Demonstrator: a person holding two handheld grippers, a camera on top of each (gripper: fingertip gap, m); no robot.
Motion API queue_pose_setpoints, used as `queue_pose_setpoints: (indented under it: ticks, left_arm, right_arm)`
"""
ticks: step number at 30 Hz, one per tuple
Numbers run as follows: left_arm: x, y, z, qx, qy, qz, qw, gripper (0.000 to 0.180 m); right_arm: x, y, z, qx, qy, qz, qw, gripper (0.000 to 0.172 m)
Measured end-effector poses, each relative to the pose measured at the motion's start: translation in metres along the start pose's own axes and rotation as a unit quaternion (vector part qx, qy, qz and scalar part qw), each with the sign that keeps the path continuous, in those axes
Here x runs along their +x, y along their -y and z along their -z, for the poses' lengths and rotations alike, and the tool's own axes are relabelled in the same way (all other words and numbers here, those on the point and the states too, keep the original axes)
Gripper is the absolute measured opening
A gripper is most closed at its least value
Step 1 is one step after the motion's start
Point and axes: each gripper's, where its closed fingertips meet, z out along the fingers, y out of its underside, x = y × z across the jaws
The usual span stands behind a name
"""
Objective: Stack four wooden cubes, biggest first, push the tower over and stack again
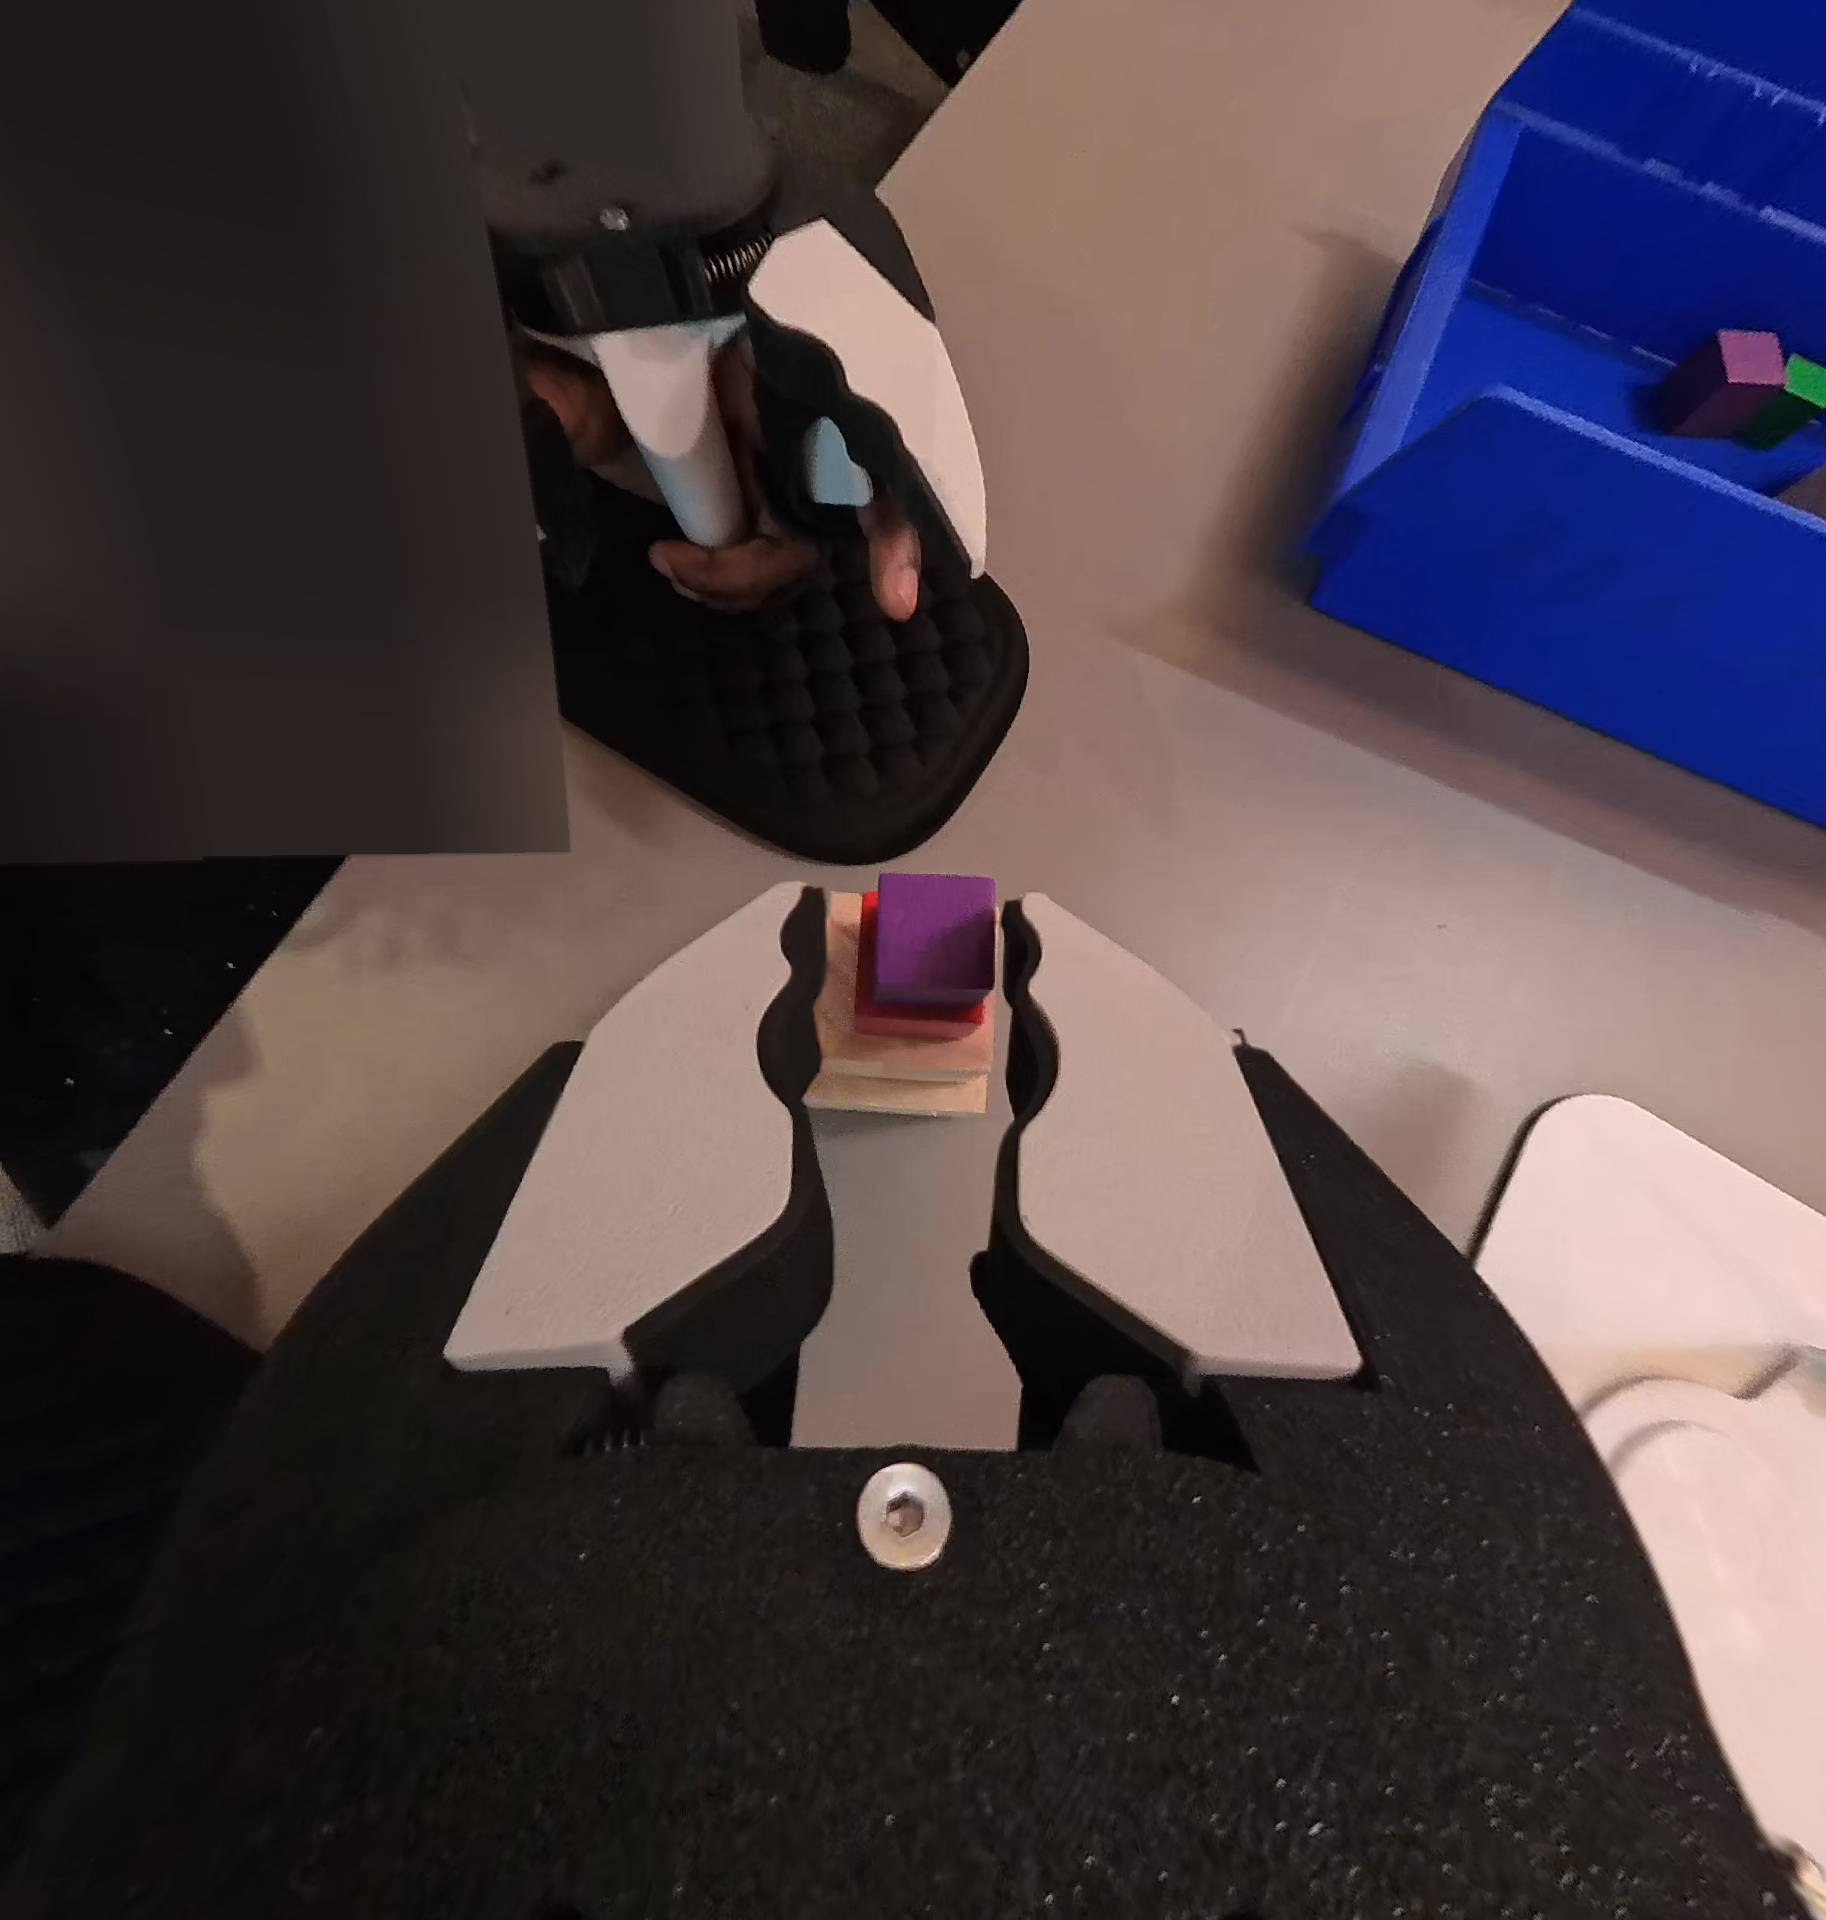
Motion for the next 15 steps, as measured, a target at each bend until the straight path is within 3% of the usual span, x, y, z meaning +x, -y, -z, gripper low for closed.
queue_pose_setpoints:
  ticks: [4,8,10,15]
  left_arm:
    - [0.0,0.0,0.0,0.0,0.0,0.0,1.0,0.131]
    - [0.0,0.0,0.0,0.0,0.0,0.001,1.0,0.131]
    - [0.0,0.0,0.0,0.0,0.0,0.002,1.0,0.131]
    - [0.0,0.0,0.0,-0.001,0.002,0.0,1.0,0.131]
  right_arm:
    - [0.002,0.008,0.005,0.029,-0.021,-0.009,0.999,0.059]
    - [0.001,0.029,0.018,0.112,-0.065,-0.069,0.989,0.122]
    - [0.0,0.032,0.025,0.148,-0.11,-0.091,0.979,0.144]
    - [-0.01,0.025,0.043,0.223,-0.227,-0.135,0.938,0.144]
